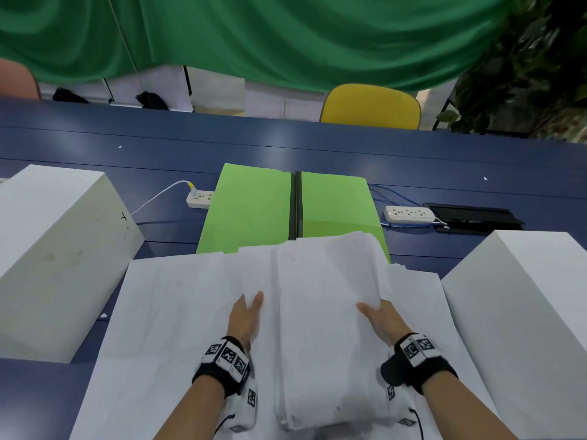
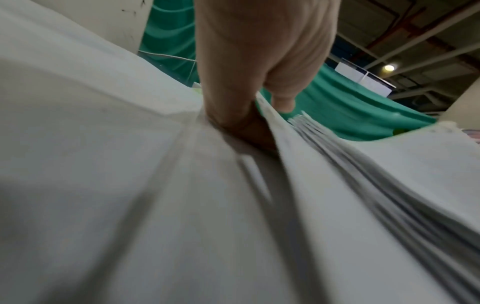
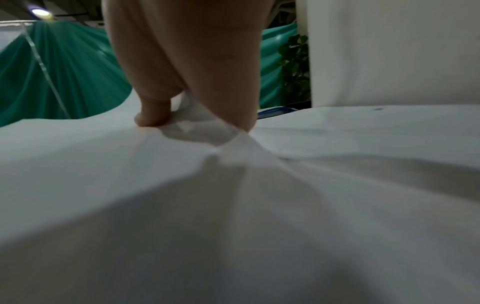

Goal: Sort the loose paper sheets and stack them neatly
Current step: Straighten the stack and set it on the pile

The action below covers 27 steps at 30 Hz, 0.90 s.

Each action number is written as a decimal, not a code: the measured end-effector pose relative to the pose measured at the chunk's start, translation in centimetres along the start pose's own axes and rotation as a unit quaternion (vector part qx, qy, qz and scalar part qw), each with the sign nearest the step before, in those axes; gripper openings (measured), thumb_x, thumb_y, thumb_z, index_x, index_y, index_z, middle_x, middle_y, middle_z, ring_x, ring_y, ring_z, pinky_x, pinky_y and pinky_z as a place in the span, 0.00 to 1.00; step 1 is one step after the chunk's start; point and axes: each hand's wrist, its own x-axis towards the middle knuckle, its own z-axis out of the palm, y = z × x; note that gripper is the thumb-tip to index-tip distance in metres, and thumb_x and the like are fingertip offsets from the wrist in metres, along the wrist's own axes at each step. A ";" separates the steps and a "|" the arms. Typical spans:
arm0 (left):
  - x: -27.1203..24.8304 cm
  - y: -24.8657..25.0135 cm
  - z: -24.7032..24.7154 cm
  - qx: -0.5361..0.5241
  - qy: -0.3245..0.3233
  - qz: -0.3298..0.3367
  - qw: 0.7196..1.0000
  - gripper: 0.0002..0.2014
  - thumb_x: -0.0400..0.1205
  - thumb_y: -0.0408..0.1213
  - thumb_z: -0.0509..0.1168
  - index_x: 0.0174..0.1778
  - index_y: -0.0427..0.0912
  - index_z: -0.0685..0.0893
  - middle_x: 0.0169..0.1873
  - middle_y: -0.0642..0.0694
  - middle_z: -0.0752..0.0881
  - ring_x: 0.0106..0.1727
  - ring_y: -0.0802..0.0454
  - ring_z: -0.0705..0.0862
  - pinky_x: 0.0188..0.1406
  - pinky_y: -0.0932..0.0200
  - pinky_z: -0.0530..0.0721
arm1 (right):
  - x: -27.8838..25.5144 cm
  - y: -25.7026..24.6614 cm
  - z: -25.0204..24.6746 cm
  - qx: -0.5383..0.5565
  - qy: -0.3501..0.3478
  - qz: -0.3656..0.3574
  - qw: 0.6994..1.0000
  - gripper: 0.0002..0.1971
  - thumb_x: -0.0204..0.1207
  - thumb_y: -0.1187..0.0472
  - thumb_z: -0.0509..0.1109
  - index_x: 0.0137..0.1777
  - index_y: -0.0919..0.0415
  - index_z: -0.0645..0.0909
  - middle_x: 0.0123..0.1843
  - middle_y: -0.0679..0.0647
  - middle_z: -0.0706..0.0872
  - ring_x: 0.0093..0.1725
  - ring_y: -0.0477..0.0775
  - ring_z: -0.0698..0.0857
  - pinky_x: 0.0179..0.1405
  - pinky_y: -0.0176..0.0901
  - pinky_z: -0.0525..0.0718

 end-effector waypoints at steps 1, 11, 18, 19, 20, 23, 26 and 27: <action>-0.1 0.0 0.5 -0.006 -0.021 -0.025 0.999 0.31 0.84 0.49 0.59 0.78 0.36 0.62 0.77 0.42 0.67 0.78 0.43 0.66 0.72 0.54 0.66 | 0.1 -0.2 1.0 -0.003 -0.014 -0.013 1.000 0.12 0.77 0.60 0.69 0.56 0.66 0.80 0.52 0.62 0.86 0.47 0.59 0.84 0.50 0.52 0.82; -2.6 4.1 -0.4 -0.055 -0.077 0.166 0.982 0.20 0.74 0.28 0.70 0.62 0.41 0.77 0.52 0.46 0.86 0.49 0.60 0.88 0.43 0.69 0.83 | 0.5 -2.8 3.4 0.119 0.025 -0.032 0.992 0.36 0.60 0.45 0.80 0.65 0.58 0.71 0.63 0.57 0.78 0.60 0.58 0.81 0.59 0.50 0.82; -6.0 13.7 -1.5 -0.119 -0.035 0.304 0.945 0.11 0.81 0.27 0.63 0.48 0.50 0.82 0.44 0.53 0.87 0.46 0.53 0.86 0.52 0.58 0.84 | -4.2 -11.8 0.2 0.225 -0.038 -0.201 0.953 0.14 0.68 0.60 0.78 0.53 0.62 0.84 0.42 0.45 0.90 0.41 0.44 0.89 0.38 0.32 0.85; -6.6 14.8 -1.6 -0.117 -0.035 0.324 0.938 0.11 0.81 0.28 0.62 0.49 0.50 0.82 0.45 0.53 0.87 0.47 0.54 0.86 0.53 0.58 0.84 | -4.8 -13.1 -0.1 0.222 -0.019 -0.231 0.947 0.07 0.73 0.65 0.73 0.51 0.59 0.84 0.42 0.44 0.89 0.40 0.41 0.89 0.40 0.31 0.86; -7.2 15.7 -1.6 -0.118 -0.033 0.345 0.930 0.10 0.82 0.29 0.62 0.49 0.49 0.82 0.45 0.54 0.87 0.47 0.58 0.86 0.52 0.62 0.84 | -5.3 -14.1 -0.3 0.227 -0.007 -0.249 0.942 0.06 0.75 0.67 0.70 0.48 0.55 0.84 0.43 0.44 0.88 0.39 0.40 0.88 0.43 0.32 0.86; -8.1 17.1 -1.9 -0.138 -0.016 0.386 0.912 0.09 0.81 0.28 0.63 0.55 0.40 0.82 0.46 0.54 0.86 0.45 0.68 0.86 0.47 0.71 0.83 | -6.0 -15.3 -1.0 0.251 0.006 -0.273 0.929 0.06 0.73 0.65 0.73 0.43 0.52 0.82 0.43 0.44 0.88 0.41 0.39 0.88 0.45 0.33 0.86; -8.0 16.5 -2.1 -0.136 -0.014 0.381 0.914 0.08 0.80 0.30 0.66 0.52 0.44 0.83 0.44 0.58 0.89 0.46 0.64 0.87 0.49 0.67 0.84 | -5.7 -14.4 -0.7 0.244 -0.005 -0.262 0.934 0.09 0.71 0.66 0.74 0.43 0.50 0.82 0.44 0.42 0.89 0.42 0.39 0.88 0.43 0.30 0.85; -8.1 16.2 -1.9 -0.128 -0.019 0.372 0.919 0.09 0.79 0.29 0.66 0.50 0.47 0.83 0.40 0.59 0.90 0.45 0.64 0.87 0.47 0.66 0.84 | -5.4 -13.7 -0.3 0.221 -0.016 -0.251 0.942 0.09 0.72 0.67 0.74 0.43 0.50 0.82 0.45 0.45 0.89 0.43 0.41 0.88 0.42 0.30 0.85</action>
